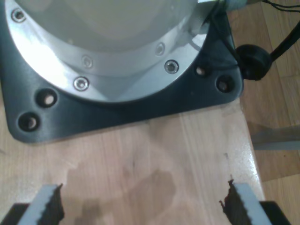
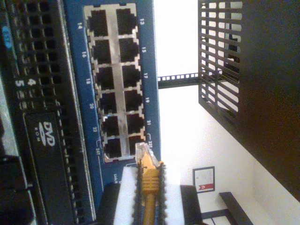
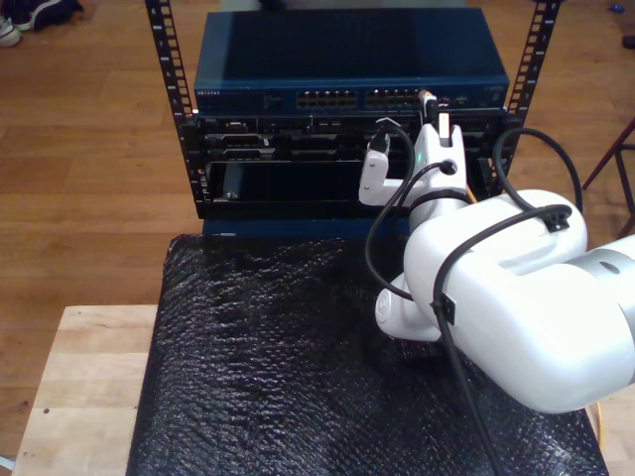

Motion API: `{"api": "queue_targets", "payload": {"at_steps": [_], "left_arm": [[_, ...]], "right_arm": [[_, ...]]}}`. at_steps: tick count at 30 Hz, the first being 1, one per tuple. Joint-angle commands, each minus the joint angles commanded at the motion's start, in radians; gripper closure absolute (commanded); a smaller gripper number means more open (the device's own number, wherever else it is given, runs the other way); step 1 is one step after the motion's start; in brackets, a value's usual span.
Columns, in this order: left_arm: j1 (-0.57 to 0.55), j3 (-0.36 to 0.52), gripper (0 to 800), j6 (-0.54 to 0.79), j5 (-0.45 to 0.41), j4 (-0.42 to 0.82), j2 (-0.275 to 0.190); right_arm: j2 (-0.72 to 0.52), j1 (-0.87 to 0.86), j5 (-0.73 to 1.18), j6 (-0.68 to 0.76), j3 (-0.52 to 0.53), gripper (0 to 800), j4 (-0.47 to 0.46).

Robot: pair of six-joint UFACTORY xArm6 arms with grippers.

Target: Grab the cable and plug it in

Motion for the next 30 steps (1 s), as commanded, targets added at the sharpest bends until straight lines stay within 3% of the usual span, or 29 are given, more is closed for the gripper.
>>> {"api": "queue_targets", "payload": {"at_steps": [30], "left_arm": [[0.000,0.000,0,0.000,0.000,0.000,0.000]], "right_arm": [[0.017,0.002,0.005,0.000,-0.012,800,-0.002]]}}
